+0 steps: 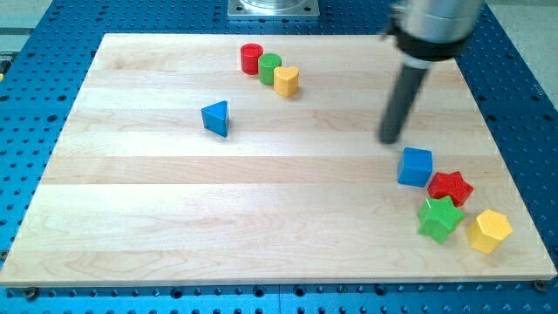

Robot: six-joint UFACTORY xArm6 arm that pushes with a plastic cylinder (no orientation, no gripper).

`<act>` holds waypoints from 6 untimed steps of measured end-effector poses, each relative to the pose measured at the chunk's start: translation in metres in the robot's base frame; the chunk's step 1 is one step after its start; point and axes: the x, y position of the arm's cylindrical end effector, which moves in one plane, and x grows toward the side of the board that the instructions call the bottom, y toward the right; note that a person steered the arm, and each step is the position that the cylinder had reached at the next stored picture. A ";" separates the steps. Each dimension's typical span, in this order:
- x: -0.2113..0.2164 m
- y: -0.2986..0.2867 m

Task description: Place the red circle left to the green circle

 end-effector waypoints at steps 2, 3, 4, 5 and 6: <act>0.046 0.041; 0.046 0.044; 0.016 0.040; -0.097 0.021; -0.199 -0.003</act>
